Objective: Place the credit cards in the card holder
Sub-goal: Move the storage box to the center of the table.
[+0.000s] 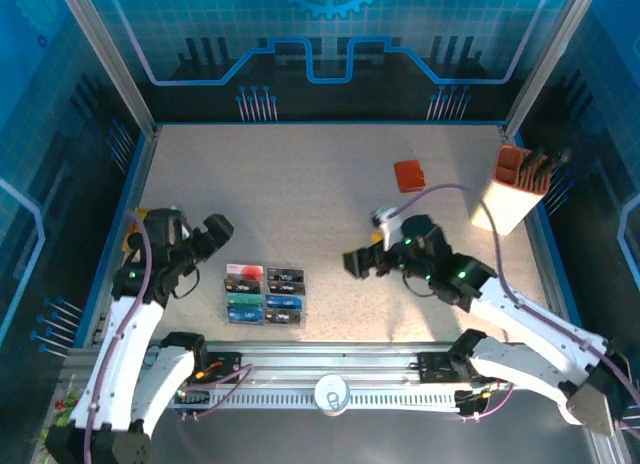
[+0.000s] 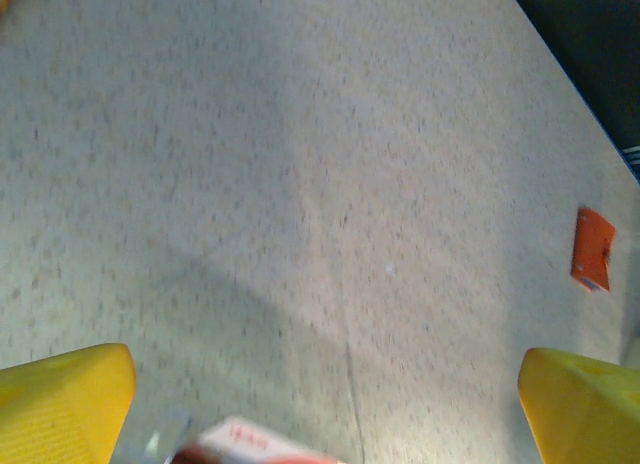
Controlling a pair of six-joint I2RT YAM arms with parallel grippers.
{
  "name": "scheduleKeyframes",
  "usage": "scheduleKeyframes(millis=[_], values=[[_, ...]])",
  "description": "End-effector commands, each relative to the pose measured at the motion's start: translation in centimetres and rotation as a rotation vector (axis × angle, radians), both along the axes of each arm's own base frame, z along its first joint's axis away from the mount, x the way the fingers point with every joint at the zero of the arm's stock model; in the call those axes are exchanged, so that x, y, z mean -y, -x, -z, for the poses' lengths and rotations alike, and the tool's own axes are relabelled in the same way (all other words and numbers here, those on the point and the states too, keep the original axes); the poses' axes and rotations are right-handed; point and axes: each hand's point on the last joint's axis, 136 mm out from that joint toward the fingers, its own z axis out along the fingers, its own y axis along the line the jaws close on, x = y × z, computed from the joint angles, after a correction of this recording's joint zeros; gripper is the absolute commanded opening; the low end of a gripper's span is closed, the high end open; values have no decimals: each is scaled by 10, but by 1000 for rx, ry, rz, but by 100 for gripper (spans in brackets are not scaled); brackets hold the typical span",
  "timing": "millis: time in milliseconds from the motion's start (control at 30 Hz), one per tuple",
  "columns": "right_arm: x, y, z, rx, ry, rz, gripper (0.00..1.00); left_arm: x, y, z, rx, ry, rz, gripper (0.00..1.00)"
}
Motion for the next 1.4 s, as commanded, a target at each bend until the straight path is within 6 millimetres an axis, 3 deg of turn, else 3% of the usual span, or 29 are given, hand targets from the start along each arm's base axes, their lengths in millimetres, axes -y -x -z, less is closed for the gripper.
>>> scheduleKeyframes(millis=[0,167,267,467,1000,1367], values=[[-9,34,48,-58,190,-39,95,16,36,28,-140,127,9,99],[-51,66,88,-54,280,-125,97,17,46,53,-200,130,4,99],[-72,80,100,-55,292,-167,98,15,50,55,-198,125,-11,99],[-97,88,121,-47,338,-194,99,13,49,62,-207,124,-30,99],[-106,61,137,16,352,-66,100,20,29,84,-210,142,-10,99],[-98,33,144,27,347,54,100,28,16,91,-198,158,25,99]])
